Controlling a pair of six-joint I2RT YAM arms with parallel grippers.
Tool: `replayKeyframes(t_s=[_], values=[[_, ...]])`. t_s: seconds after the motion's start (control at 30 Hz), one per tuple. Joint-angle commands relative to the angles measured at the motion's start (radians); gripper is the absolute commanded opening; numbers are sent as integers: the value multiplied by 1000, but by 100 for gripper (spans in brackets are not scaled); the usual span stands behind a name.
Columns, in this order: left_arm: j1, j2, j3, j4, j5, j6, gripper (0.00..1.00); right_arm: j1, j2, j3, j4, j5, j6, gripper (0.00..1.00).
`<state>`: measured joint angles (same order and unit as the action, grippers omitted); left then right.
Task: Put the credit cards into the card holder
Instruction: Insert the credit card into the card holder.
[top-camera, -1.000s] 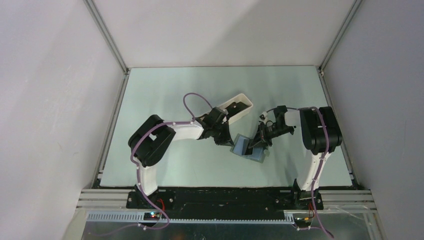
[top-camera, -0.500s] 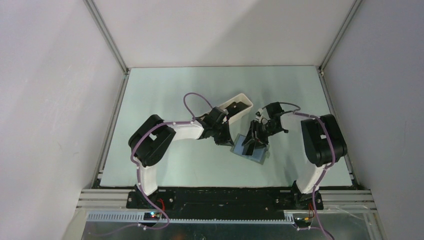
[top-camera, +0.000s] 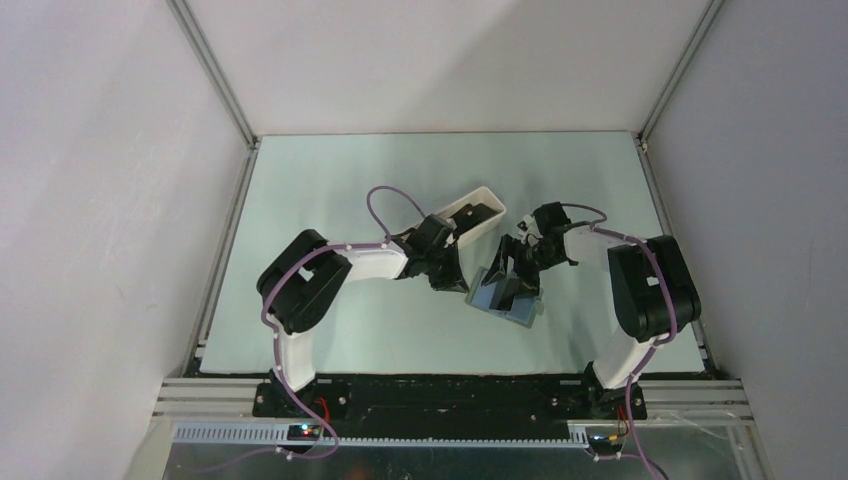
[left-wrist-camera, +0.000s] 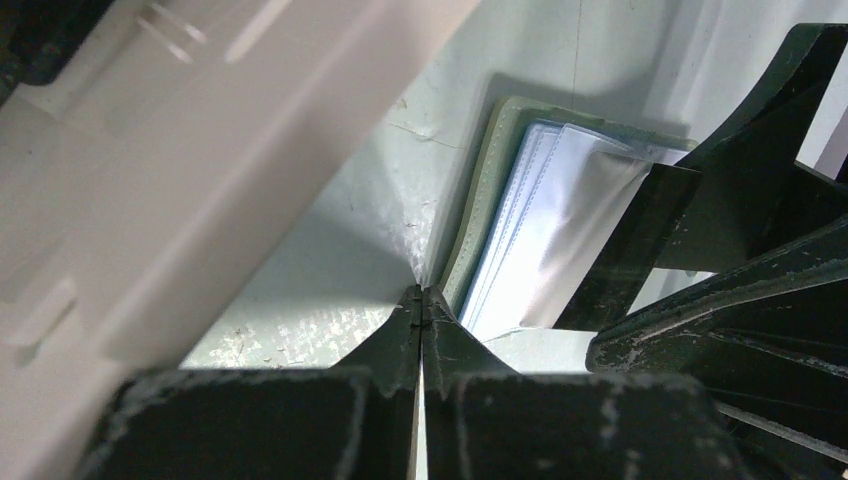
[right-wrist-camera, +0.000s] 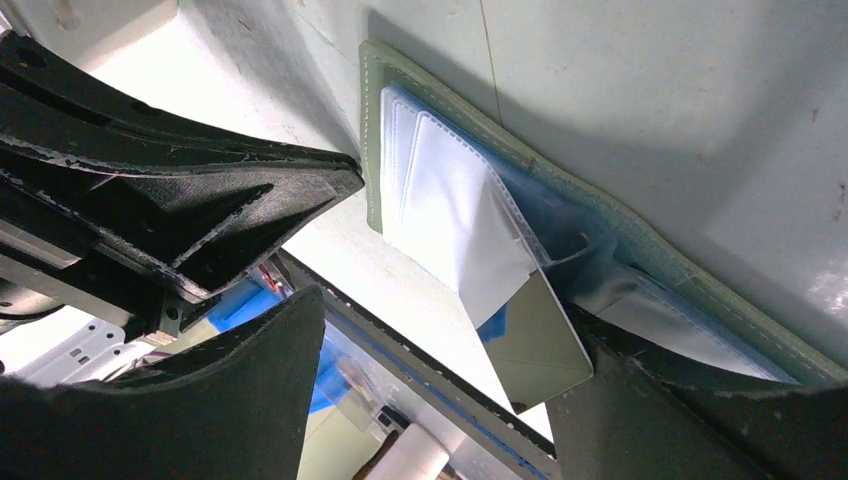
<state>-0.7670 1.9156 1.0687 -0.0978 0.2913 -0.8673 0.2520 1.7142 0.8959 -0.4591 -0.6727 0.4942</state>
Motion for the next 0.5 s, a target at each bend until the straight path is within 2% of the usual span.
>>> replayKeyframes(t_s=[0.0, 0.23, 0.47], values=[[-14, 48, -37, -98, -24, -15, 0, -10, -8, 0, -18, 78, -32, 80], [-15, 46, -39, -97, -33, -28, 0, -14, -76, 0, -81, 139, -58, 91], [-17, 48, -35, -96, -27, -35, 0, -15, -112, 0, -112, 169, -62, 95]])
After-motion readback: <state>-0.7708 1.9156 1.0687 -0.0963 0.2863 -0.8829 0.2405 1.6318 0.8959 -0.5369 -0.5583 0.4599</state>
